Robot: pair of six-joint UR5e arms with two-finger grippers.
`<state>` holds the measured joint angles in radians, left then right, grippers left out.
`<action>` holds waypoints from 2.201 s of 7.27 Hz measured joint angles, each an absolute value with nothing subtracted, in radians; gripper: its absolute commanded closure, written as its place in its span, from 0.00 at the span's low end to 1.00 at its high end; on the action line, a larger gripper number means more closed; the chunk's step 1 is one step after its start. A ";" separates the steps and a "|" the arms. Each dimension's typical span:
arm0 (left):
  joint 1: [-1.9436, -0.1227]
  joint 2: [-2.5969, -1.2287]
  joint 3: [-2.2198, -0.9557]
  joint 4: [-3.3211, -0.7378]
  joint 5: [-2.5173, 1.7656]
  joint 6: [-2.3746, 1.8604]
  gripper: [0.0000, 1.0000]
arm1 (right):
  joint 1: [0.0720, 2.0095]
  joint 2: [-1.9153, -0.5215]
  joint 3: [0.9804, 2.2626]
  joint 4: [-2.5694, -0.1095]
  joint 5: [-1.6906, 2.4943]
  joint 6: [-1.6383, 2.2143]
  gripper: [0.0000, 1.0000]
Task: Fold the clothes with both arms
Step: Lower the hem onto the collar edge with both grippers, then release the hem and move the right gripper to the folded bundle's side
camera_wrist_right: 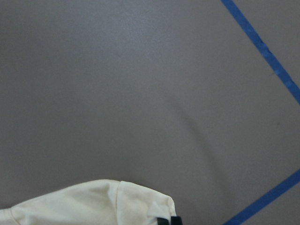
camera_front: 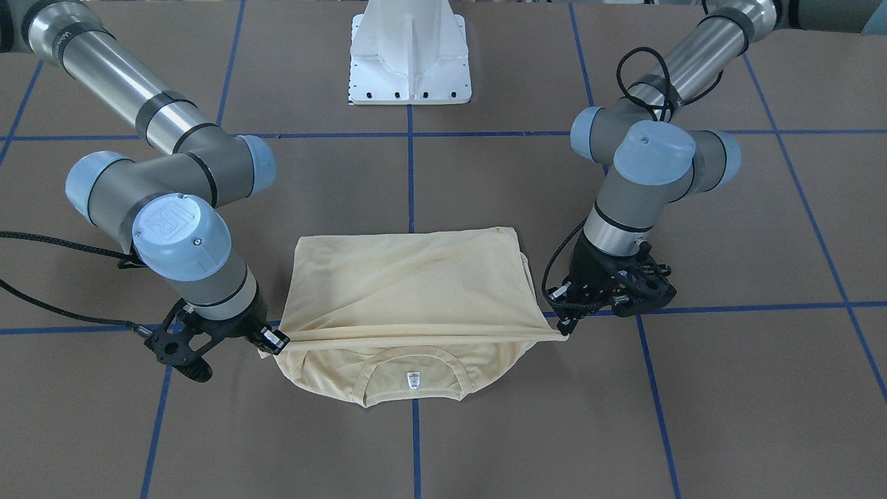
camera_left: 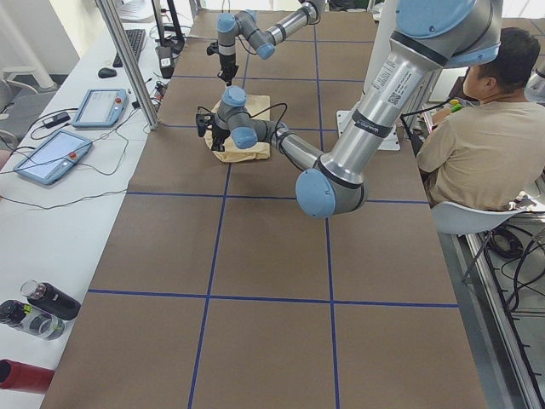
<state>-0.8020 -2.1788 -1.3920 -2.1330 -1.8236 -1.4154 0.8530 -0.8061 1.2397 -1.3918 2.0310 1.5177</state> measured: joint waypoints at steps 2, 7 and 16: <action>-0.802 -2.200 -1.337 -2.158 -1.811 -1.414 0.93 | 0.844 -0.781 1.191 -1.355 2.024 1.517 1.00; -0.794 -2.218 -1.265 -2.215 -1.796 -1.412 0.66 | 0.825 -0.768 1.148 -1.305 2.005 1.519 0.16; -0.825 -2.141 -1.422 -2.213 -1.794 -1.363 0.60 | 0.712 -1.105 1.718 -1.297 1.916 1.833 0.00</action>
